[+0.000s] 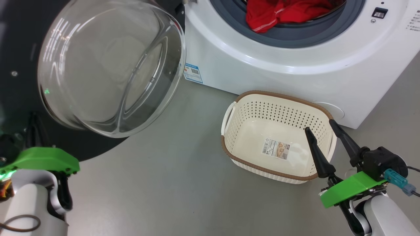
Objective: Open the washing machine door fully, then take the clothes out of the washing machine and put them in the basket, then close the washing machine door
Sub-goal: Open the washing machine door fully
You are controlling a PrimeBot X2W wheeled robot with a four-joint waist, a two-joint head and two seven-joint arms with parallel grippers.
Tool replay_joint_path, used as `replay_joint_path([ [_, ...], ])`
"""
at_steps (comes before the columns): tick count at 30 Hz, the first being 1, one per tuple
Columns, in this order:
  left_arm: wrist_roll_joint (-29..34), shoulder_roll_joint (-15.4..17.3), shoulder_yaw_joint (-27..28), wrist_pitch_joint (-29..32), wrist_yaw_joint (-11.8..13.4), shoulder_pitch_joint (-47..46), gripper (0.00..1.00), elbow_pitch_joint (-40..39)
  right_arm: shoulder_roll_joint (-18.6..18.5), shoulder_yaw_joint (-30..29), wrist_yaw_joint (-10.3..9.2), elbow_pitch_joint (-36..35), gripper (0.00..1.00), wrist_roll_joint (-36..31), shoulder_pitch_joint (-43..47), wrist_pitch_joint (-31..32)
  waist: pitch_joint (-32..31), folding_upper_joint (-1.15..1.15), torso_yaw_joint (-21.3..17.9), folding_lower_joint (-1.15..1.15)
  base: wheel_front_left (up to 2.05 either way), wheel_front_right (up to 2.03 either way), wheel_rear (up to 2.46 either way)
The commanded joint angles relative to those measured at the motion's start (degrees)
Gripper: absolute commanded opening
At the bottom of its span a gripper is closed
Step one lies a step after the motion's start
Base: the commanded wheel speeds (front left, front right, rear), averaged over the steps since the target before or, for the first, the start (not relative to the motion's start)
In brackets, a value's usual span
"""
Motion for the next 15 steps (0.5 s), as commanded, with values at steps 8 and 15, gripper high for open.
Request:
replay_joint_path([
  [8, 1.7, 3.8, 5.8, -0.7, -1.7, -5.0, 0.0, 3.9, -1.0, 2.3, 0.37, -1.0, 1.0, -1.4, -2.3, -0.4, 1.2, 0.0, -0.3, 0.0, 0.0, 0.0, 0.0],
  [15, 3.2, 2.6, 8.7, -0.7, -3.4, -5.7, 0.0, 5.0, -1.0, 2.6, 0.37, -0.5, 1.0, -1.5, -2.7, -0.4, 1.4, 0.0, -0.7, 0.0, 0.0, 0.0, 0.0],
])
